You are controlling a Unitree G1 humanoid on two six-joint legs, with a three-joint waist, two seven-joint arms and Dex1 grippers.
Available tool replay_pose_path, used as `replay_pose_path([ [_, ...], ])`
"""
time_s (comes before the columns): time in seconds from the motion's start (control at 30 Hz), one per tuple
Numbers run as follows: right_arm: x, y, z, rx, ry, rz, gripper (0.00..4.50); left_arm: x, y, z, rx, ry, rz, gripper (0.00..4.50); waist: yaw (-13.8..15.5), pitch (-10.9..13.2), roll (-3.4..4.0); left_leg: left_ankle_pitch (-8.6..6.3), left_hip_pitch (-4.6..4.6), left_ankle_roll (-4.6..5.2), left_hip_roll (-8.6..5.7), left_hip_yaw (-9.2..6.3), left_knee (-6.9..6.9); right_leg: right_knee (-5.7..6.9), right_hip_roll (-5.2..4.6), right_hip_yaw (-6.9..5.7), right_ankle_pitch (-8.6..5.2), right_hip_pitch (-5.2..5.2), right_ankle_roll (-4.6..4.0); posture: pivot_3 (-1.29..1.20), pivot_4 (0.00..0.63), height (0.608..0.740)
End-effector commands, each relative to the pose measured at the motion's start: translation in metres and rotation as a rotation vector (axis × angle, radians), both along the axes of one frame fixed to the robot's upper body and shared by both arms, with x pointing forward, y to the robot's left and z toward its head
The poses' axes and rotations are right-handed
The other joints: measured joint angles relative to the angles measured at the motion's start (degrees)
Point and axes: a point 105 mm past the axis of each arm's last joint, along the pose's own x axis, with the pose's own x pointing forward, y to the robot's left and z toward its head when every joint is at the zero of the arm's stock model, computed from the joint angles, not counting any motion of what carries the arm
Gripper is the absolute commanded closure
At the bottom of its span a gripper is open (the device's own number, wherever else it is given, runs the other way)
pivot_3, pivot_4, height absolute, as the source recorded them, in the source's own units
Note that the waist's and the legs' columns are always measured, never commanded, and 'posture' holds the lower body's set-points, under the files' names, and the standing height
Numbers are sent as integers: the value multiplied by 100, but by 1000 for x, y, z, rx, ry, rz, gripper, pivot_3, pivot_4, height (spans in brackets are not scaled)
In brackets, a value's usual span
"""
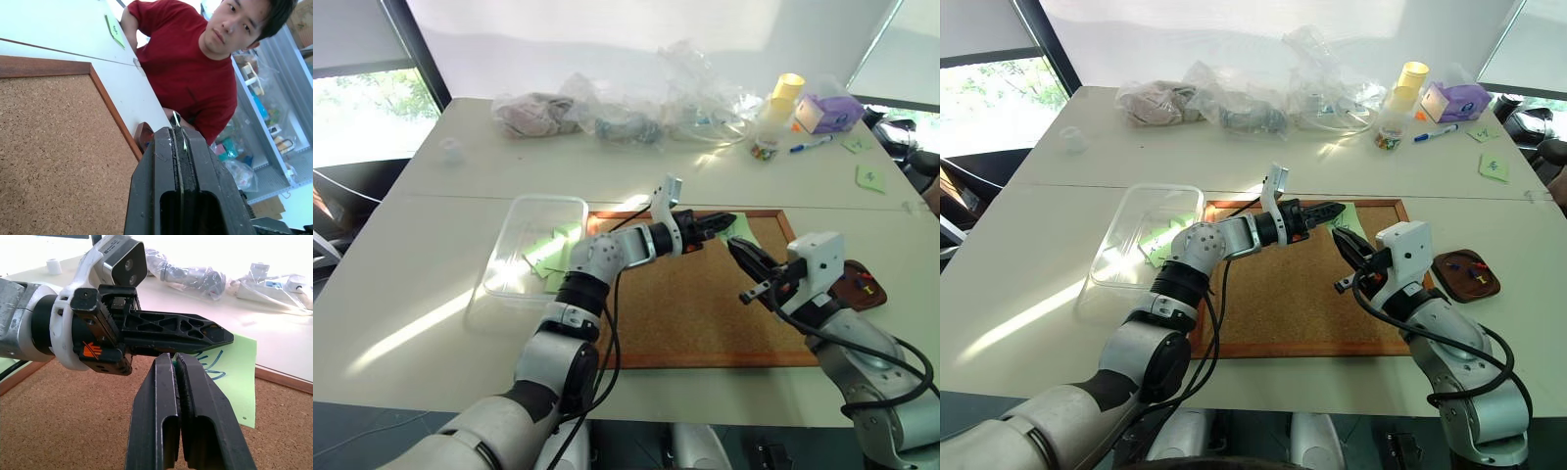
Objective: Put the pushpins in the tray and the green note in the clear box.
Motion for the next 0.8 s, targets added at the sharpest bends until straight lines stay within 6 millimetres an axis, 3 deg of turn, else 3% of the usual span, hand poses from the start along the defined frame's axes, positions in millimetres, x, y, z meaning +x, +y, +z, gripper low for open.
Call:
replay_pose_path([
  [0.03, -5, 6, 12, 2, -53, 19, 4500, -25, -30, 14, -58, -54, -93, 4473, 0, 0, 0, 0, 0, 0, 0, 0, 0, 0, 0, 0, 0, 0, 0, 0, 150, 740],
  [0.37, -5, -8, 19, 69, -102, -82, 4500, -16, -22, -3, 70, -210, -1, 4473, 2, -1, 2, 1, 0, -1, 0, 0, 2, 3, 0, 0, 1, 0, 1, 0, 150, 740],
  [0.73, -12, -21, 27, 150, -123, -151, 4500, -9, -17, -6, 55, -168, 42, 4473, 6, -3, 4, 1, 1, -1, 0, 0, 4, 7, 0, 0, 2, 1, 3, 0, 150, 740],
  [0.8, -12, -38, 28, 206, -128, -231, 4500, -9, -14, -2, 16, -127, 39, 4473, 2, -3, 4, 1, 1, -1, 0, 0, 4, 7, 0, 0, 2, 1, 4, 0, 150, 740],
])
